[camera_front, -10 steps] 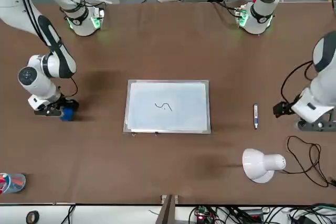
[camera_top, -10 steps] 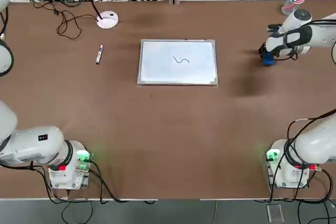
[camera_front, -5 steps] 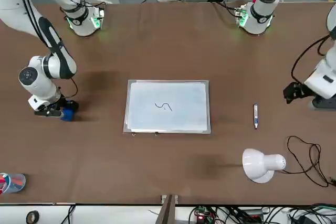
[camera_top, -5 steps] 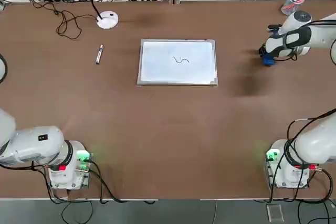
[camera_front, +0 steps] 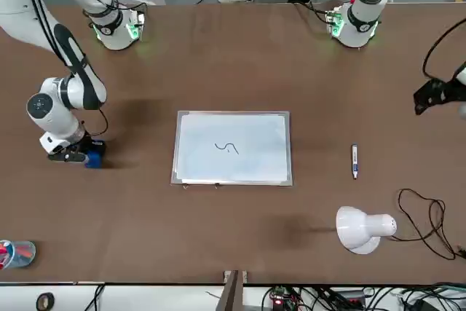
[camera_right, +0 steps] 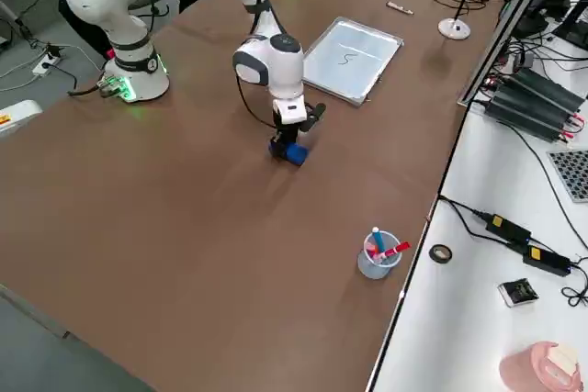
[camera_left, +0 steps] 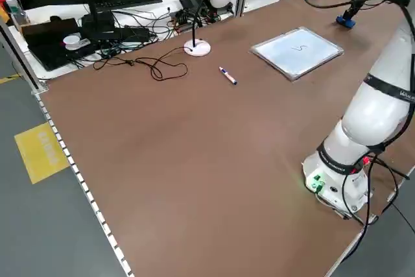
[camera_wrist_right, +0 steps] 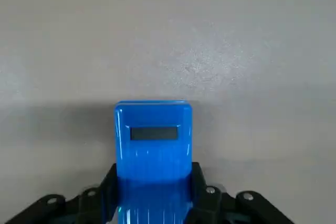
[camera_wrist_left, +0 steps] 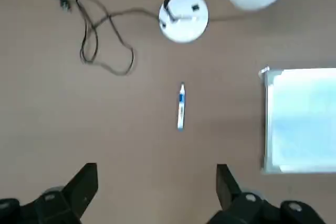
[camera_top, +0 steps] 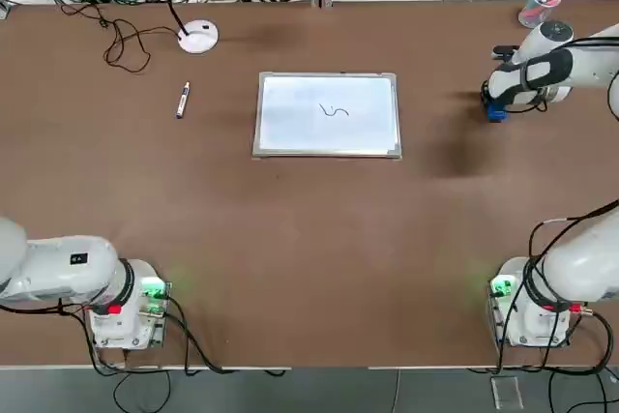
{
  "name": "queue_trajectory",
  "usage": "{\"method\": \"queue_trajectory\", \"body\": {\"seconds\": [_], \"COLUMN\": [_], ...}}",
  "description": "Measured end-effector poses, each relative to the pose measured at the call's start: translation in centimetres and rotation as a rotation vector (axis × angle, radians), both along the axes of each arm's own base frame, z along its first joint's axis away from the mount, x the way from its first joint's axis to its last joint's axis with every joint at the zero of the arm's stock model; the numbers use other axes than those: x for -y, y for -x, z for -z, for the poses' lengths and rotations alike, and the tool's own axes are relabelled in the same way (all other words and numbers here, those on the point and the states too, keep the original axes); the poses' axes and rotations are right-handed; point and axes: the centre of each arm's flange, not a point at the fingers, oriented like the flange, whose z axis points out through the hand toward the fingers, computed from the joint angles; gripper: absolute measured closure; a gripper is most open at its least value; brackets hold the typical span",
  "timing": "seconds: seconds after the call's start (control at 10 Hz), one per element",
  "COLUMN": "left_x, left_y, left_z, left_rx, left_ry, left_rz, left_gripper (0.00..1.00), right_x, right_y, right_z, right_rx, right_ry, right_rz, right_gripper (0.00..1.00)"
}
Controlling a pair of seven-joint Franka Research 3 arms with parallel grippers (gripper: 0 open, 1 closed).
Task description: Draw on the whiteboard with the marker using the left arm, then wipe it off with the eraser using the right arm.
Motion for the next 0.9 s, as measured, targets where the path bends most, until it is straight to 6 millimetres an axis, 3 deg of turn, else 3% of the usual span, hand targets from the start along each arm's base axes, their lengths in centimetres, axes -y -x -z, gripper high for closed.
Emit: {"method": "queue_trajectory", "body": {"seconds": [0.3, 0.5, 0.7, 0.9], "left_x": [-1.6, -1.1, -0.5, -0.4], "left_y": [3.4, 5.0, 5.6, 5.4], "left_z": [-0.7, -0.6, -0.4, 0.1], "left_rx": [-0.03, -0.037, -0.04, -0.043], "left_ry": [0.025, 0.018, 0.016, 0.016], "left_rz": [-0.013, -0.01, -0.005, -0.004], "left_gripper": [0.0, 0.0, 0.0, 0.0], "right_x": [-0.7, -3.4, -8.9, -16.3], "right_y": [-0.7, -2.3, -3.7, -3.9], "right_z": [-0.7, -3.3, -7.7, -11.7], "right_rx": [-0.033, -0.073, -0.051, -0.007], "right_ry": [-0.006, -0.013, -0.028, -0.056], "right_rz": [0.048, 0.098, 0.144, 0.183], "right_gripper": [0.44, 0.44, 0.44, 0.44]}}
